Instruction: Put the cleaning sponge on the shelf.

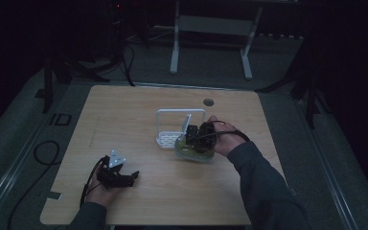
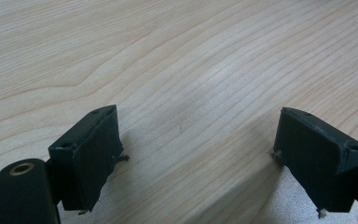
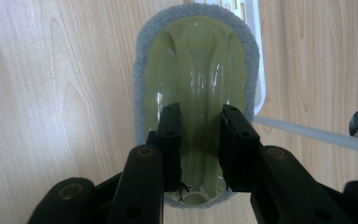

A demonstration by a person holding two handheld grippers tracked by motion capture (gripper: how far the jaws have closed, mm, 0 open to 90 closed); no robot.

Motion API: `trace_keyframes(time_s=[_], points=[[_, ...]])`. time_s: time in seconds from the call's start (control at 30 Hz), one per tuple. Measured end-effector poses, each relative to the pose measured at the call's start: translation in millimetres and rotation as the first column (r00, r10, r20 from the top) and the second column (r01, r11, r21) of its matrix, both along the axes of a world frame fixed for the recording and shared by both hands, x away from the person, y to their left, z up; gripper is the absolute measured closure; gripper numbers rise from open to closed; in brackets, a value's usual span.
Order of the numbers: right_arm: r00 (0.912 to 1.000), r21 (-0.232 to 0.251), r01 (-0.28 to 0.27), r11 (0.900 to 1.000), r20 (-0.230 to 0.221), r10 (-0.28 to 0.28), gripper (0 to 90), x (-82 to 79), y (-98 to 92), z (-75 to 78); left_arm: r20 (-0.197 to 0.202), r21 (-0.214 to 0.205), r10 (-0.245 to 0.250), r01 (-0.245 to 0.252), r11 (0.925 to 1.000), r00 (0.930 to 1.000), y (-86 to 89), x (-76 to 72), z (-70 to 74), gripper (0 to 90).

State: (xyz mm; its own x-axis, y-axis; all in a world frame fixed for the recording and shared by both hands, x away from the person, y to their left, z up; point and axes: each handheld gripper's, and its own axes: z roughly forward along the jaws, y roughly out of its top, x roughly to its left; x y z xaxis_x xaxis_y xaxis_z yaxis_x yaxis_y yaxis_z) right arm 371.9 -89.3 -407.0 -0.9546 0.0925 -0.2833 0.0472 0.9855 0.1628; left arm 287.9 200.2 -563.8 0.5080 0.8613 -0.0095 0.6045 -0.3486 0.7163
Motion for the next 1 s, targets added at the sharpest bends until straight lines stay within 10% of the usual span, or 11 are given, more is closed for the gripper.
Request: trace_keyframes(time_s=[1.0], points=[[0.9963, 0.005, -0.078, 0.9969, 0.035, 0.078, 71.8, 7.7, 19.0, -1.0, 0.0, -0.001, 0.001, -0.001, 1.0, 1.0, -0.4, 0.3, 0.0, 14.7]])
